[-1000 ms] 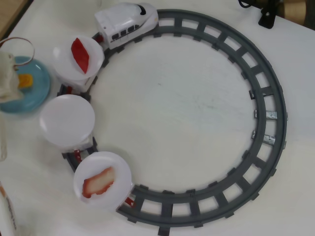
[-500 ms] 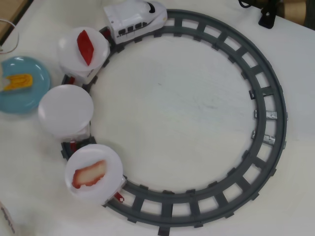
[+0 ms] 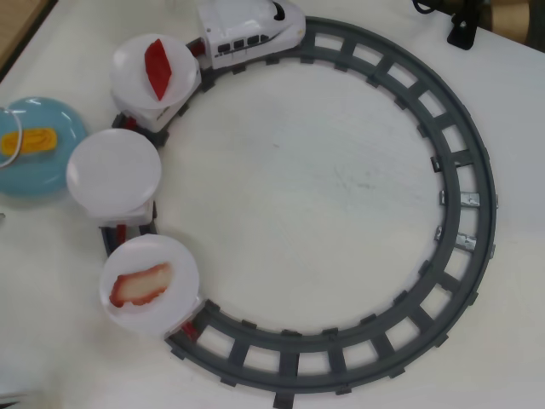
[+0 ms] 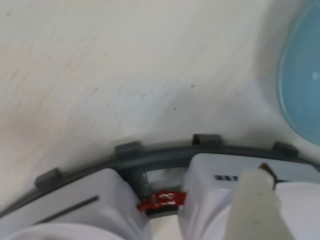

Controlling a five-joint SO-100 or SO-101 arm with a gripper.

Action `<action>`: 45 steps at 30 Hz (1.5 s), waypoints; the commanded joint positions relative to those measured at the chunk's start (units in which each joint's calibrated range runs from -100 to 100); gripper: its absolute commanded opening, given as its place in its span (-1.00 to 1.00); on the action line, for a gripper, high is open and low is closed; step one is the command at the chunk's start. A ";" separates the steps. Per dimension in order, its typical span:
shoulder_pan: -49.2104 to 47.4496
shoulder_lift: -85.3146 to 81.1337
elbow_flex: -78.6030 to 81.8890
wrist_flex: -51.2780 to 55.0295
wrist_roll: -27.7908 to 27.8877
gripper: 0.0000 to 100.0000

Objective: Pick up the sushi from the Shinkansen and put it on the blue dish

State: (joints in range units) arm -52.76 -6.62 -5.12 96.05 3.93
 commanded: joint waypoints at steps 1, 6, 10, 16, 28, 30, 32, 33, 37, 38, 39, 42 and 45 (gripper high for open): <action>0.65 -12.91 11.98 -3.78 0.15 -0.50; 0.82 -24.11 27.31 -9.21 -0.11 -0.88; 0.82 -31.25 37.04 -12.53 -0.27 -0.94; 0.82 -41.03 53.37 -20.68 -0.22 -0.94; 0.91 -53.64 75.46 -32.23 -0.32 -0.94; 0.91 -54.97 77.80 -33.50 -0.32 -0.94; 0.91 -56.46 79.70 -34.10 -0.32 -0.94; 0.91 -57.21 80.87 -34.52 -0.32 -0.94; 0.91 -60.45 85.11 -35.71 -0.27 -0.94; 0.91 -61.36 85.92 -36.22 -0.27 -0.94; 0.91 -62.27 87.00 -36.39 -0.27 -0.94; 0.91 -65.09 90.70 -36.48 -0.27 -0.94; 1.00 -68.49 93.67 -35.88 -0.27 -0.94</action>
State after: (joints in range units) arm -52.27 -72.25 87.56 60.25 3.93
